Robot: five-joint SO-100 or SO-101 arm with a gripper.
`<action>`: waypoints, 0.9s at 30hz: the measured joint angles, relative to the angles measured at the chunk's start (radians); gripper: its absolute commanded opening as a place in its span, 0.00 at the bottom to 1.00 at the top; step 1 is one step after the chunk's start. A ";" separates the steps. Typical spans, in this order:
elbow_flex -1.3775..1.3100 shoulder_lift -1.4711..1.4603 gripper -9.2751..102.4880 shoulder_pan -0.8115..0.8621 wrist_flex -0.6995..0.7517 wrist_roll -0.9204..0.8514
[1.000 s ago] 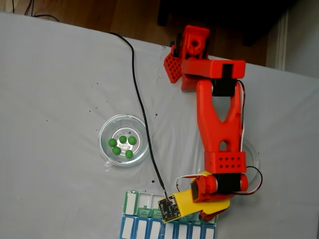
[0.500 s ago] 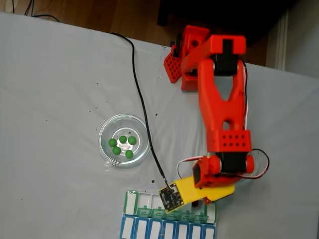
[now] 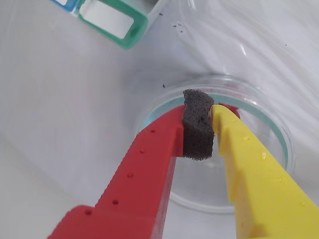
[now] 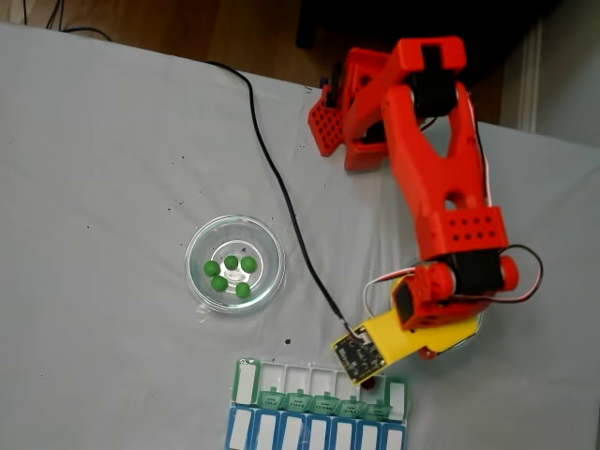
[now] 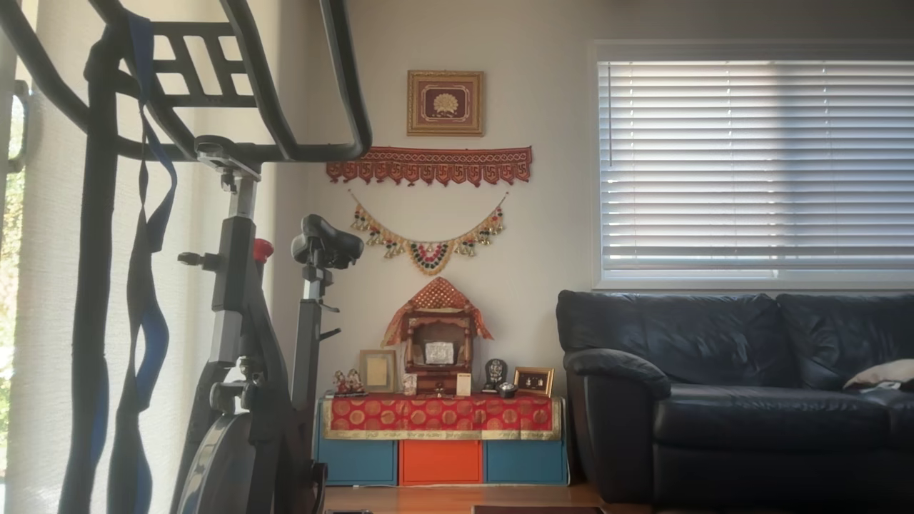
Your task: Sort medicines into box.
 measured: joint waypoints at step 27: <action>0.314 0.112 0.10 -0.219 -0.189 0.138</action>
